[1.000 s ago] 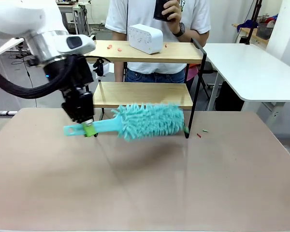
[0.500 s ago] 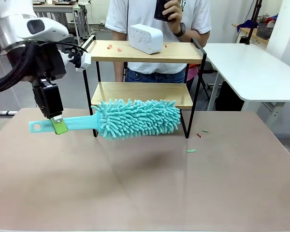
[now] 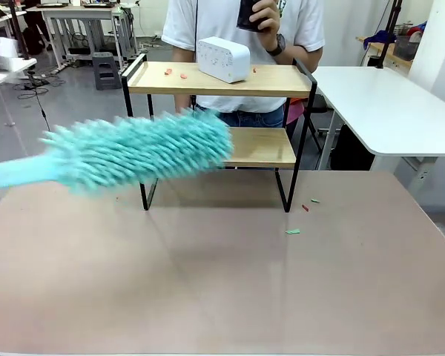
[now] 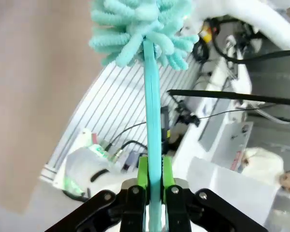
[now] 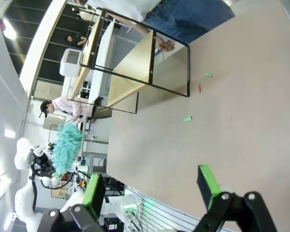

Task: Clean the shelf.
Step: Clean the specific tier of the Shelf with the Duster once objects are removed, then clean the remaining tier of the Shelf with the Duster once objects are removed.

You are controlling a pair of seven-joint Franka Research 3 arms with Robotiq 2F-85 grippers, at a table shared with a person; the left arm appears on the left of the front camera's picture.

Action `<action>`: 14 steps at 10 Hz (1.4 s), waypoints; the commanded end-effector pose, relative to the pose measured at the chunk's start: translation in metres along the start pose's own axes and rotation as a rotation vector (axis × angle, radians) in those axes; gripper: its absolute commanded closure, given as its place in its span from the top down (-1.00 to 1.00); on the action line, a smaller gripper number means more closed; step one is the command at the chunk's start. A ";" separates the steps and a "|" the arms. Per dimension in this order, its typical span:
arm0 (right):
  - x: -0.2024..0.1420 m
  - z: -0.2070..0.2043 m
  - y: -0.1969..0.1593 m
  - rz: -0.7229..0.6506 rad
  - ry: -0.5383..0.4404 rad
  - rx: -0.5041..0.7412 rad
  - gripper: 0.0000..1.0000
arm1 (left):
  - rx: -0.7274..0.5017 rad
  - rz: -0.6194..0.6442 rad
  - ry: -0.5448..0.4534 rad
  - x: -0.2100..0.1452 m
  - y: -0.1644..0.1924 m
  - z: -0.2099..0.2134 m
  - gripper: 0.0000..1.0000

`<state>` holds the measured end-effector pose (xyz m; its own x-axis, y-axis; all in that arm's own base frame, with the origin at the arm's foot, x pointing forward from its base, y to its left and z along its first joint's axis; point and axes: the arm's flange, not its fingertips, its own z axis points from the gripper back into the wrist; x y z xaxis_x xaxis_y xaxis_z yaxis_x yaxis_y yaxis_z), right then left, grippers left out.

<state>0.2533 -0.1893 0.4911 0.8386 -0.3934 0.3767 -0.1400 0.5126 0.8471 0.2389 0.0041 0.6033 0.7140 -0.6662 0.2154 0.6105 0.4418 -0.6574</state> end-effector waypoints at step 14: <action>0.003 -0.001 0.002 0.026 -0.015 0.016 1.00 | -0.203 0.498 -0.670 -0.176 0.096 0.001 -0.74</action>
<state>0.2538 -0.1890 0.4913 0.8388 -0.3921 0.3778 -0.1407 0.5141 0.8461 0.1708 0.1621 0.5034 0.9754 0.1130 0.1896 0.1235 0.4323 -0.8932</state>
